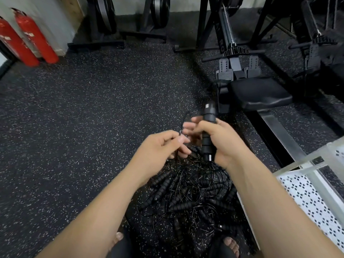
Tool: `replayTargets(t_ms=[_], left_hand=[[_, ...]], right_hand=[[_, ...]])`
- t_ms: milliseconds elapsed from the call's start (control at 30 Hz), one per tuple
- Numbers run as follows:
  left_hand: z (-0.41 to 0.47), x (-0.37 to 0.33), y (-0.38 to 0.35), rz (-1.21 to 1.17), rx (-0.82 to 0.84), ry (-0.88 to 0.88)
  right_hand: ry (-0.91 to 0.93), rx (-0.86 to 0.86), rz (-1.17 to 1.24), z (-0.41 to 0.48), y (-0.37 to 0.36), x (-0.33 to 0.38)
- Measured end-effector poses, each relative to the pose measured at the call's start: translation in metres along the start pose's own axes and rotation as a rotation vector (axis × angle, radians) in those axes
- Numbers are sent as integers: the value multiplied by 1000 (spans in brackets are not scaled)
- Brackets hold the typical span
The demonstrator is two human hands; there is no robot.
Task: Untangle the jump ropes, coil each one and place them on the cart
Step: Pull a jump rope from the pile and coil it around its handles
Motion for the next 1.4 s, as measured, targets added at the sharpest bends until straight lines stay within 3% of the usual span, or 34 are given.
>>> replayTargets(t_ms=[133,267,400,567,667,800,1067,1200,1400], left_hand=[[7,-4,20,-162,-136,2],[13,2,35,-390,-209,62],[20,7,53,-512,-278,82],[28,28,82,-484,-524,128],[29,43,85,-444,-570,211],[24,48,59,-372,-389,337],[0,42,-23,82,185,240],[-6,45,-33,258,245,120],[-5,35,-30,254,264,42]], right_hand=[[-46,115,-326,-5,-16,-27],[-68,340,-492,-21,-42,-49],[49,317,-727,-28,-48,-50],[159,246,-720,-26,-47,-42],[141,280,-589,-31,-48,-33],[149,258,-376,-37,-47,-11],[101,102,55,-33,-30,18],[86,17,209,-24,-16,26],[48,-52,311,-12,1,24]])
Point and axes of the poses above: each hand's wrist, its own z-axis towards the middle knuckle, its own y-axis out of the back of the hand, x = y × z, the point moved 8 cm from there along z, towards the middle knuckle, and after that the axes turned 13 degrees about -x, right-handed, at the moved point
